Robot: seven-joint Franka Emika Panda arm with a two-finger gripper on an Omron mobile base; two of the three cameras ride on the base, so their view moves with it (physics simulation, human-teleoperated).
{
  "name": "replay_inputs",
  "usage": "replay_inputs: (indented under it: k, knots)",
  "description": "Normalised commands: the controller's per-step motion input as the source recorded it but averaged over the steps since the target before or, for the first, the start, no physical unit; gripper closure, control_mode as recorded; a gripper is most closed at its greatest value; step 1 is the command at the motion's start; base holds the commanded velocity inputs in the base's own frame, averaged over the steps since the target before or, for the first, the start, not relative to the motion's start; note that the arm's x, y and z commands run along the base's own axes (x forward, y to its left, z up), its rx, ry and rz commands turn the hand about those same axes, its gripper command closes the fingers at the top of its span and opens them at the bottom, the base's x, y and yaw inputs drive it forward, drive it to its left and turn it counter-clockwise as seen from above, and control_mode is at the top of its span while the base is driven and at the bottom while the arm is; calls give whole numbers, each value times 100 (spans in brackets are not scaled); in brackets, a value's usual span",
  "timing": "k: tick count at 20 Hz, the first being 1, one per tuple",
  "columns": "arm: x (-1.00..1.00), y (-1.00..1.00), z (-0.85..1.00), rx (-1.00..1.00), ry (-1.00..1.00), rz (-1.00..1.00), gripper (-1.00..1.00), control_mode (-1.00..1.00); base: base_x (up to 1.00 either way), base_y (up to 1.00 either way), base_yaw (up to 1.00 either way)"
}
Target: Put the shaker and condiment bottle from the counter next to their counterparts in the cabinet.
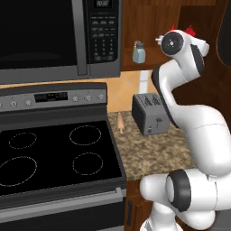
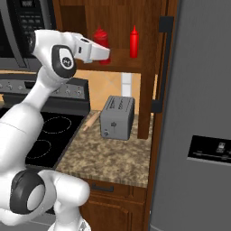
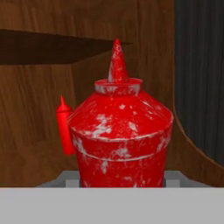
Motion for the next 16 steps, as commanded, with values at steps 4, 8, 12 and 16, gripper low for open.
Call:
replay_inputs:
  k: [4, 8, 12, 16]
  knots:
    - [59, -2, -3, 0, 7, 0, 100, -100, 0, 0, 0]
    - [48, -4, -11, 0, 7, 0, 100, -100, 0, 0, 0]
    - [28, -2, 0, 0, 1, 2, 100, -100, 0, 0, 0]
    - [9, -4, -1, 0, 0, 2, 100, -100, 0, 0, 0]
